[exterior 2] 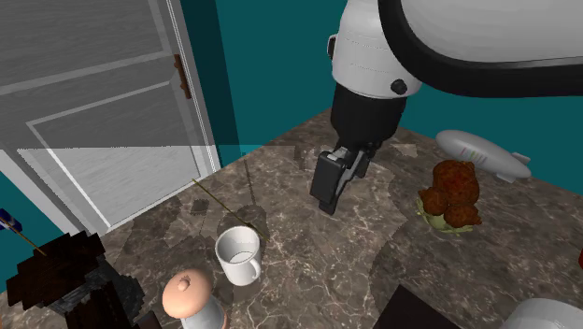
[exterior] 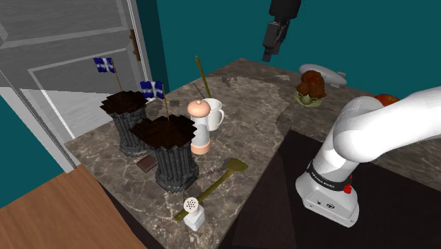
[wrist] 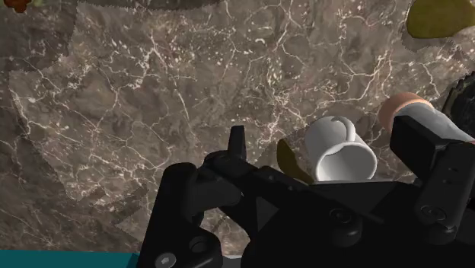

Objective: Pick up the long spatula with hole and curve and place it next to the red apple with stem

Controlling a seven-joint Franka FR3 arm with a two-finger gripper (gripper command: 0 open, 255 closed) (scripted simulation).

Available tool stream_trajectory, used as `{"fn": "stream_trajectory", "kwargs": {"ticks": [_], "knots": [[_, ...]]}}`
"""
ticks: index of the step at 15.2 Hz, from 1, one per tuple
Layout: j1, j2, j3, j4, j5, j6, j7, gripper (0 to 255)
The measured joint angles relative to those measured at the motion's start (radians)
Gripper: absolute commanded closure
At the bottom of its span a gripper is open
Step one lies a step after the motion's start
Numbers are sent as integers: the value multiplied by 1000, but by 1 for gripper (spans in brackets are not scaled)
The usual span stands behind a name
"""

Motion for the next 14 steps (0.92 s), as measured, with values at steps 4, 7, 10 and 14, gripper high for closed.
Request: {"fn": "stream_trajectory", "kwargs": {"ticks": [4, 7, 10, 14], "knots": [[45, -5, -100, -62, 17, 98, -161, 0], [116, 14, -257, -124, 46, 219, -414, 0], [224, 94, -425, -136, 104, 327, -687, 0], [425, 245, -668, -84, 234, 392, -1082, 0]]}}
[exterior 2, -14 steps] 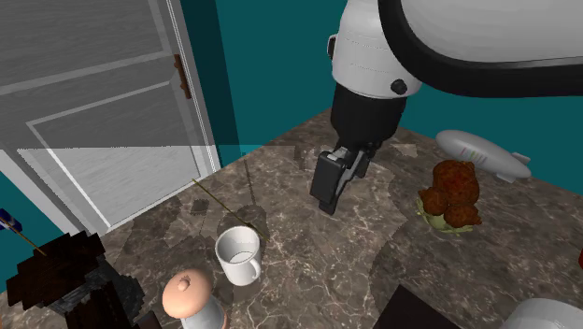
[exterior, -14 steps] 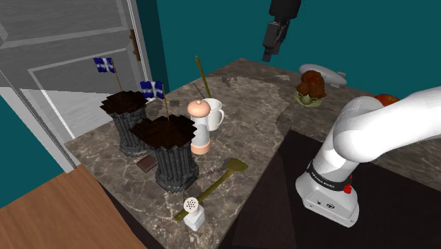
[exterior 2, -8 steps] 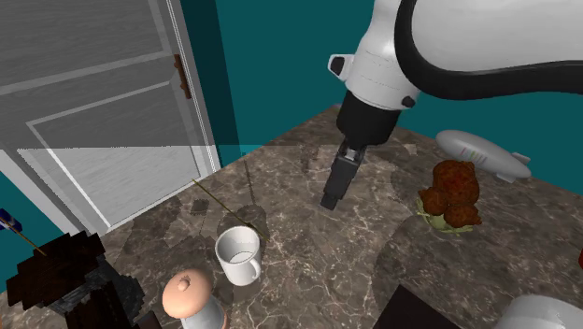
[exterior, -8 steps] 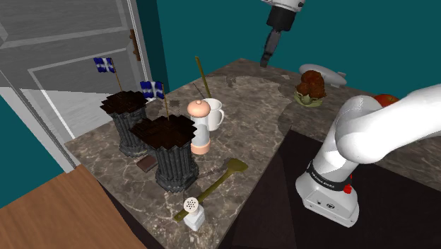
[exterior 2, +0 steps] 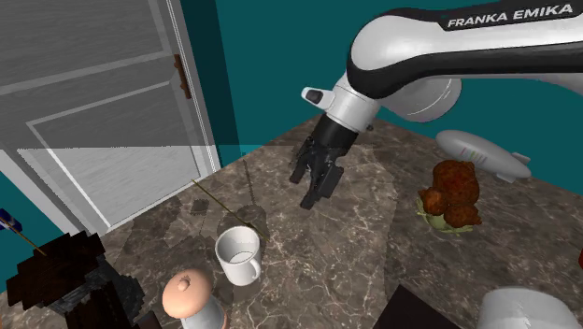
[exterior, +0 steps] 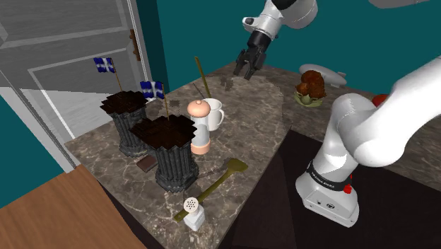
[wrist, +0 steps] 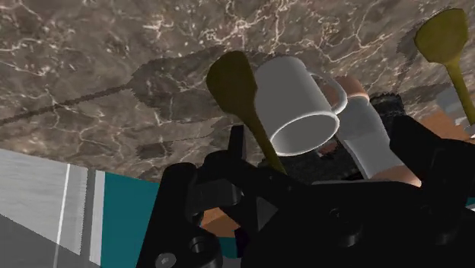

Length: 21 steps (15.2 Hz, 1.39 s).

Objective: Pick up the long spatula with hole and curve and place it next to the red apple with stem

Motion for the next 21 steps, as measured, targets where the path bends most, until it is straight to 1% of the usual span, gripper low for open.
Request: {"fn": "stream_trajectory", "kwargs": {"ticks": [2, 4, 6, 7, 8, 9, 10, 11, 16, 21], "knots": [[132, 97, -129, 51, 94, -2, -207, 0], [270, 205, -272, 120, 201, -53, -422, 0], [431, 366, -444, 205, 345, -149, -658, 0], [506, 496, -540, 260, 445, -237, -792, 0], [522, 631, -588, 308, 550, -346, -923, 0], [519, 673, -580, 321, 592, -388, -983, 0], [507, 711, -568, 331, 626, -408, -1023, 0], [502, 726, -558, 332, 642, -413, -1041, 0], [529, 728, -538, 292, 673, -365, -1061, 0], [534, 727, -536, 287, 675, -358, -1061, 0]]}}
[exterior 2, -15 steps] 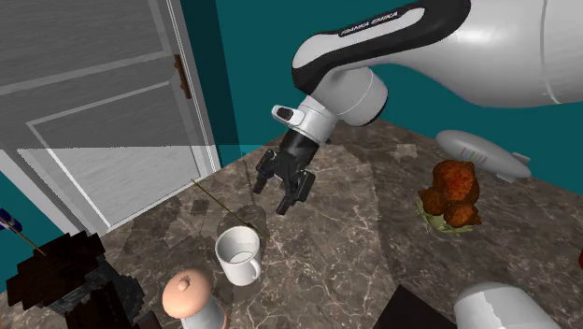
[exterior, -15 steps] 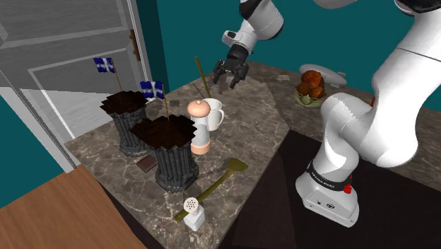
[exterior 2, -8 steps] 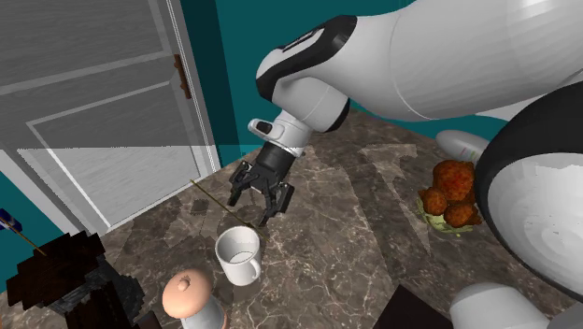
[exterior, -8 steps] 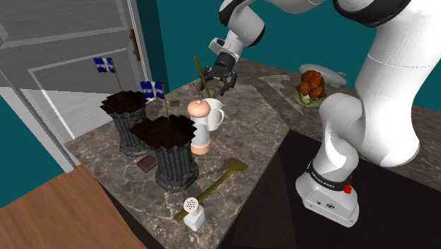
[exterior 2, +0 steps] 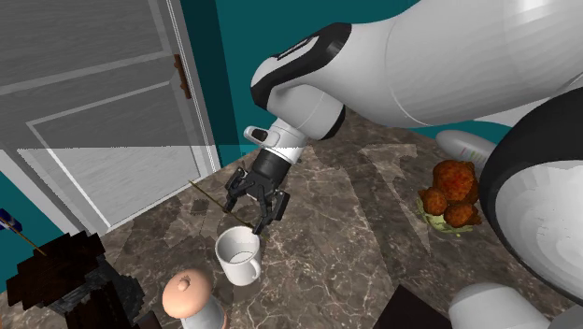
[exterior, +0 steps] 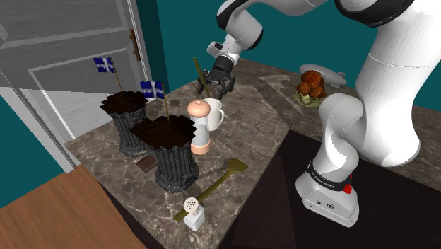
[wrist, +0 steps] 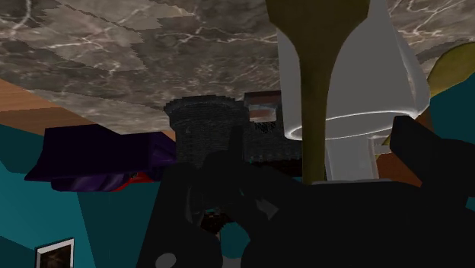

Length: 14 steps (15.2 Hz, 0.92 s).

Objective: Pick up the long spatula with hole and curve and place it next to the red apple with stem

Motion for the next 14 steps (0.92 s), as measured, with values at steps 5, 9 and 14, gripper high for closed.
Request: {"fn": "stream_trajectory", "kwargs": {"ticks": [5, 9, 14], "knots": [[-1, -1, -1, 1, 0, -4, 0, 255], [0, 2, 1, 1, 2, -1, -1, 255], [3, -6, -2, 2, -3, 0, 5, 255]]}}
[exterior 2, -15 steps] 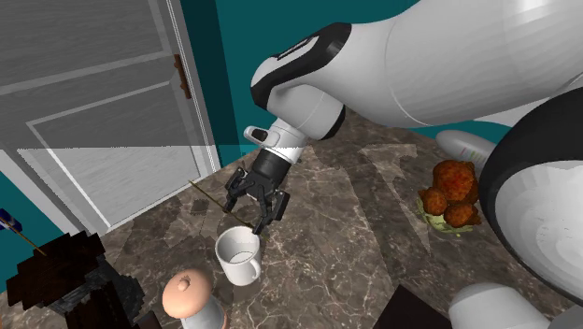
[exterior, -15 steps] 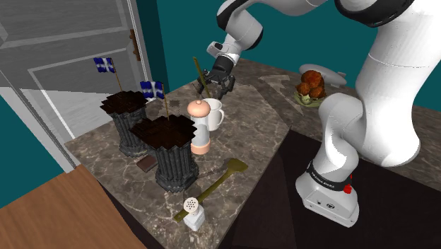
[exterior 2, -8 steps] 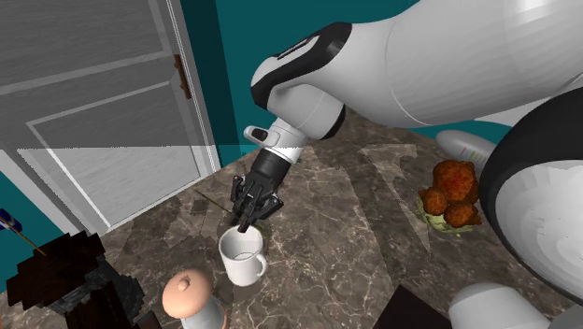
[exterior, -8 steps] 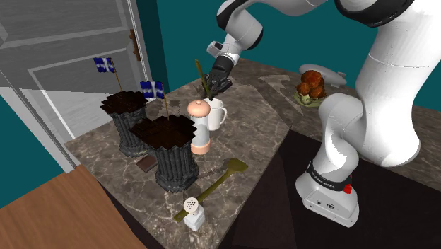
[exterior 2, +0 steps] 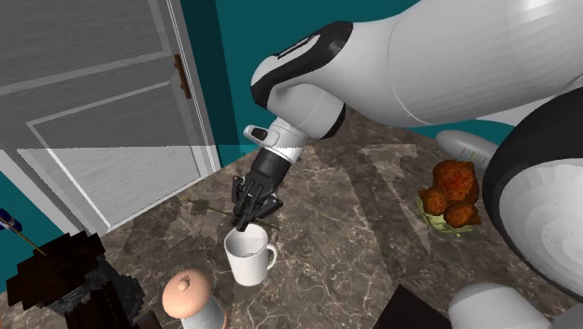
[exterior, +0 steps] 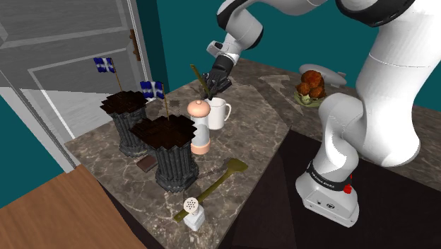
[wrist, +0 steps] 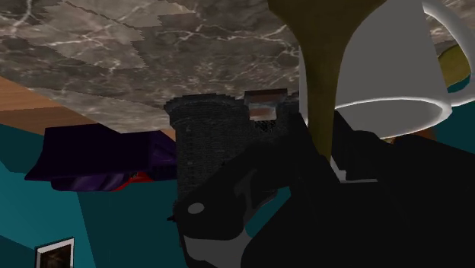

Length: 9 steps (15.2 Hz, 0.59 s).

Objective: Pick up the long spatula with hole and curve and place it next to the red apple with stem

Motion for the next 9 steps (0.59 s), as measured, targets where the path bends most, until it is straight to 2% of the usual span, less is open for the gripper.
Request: {"fn": "stream_trajectory", "kwargs": {"ticks": [9], "knots": [[49, -152, -12, 33, -106, 25, 135, 255]]}}
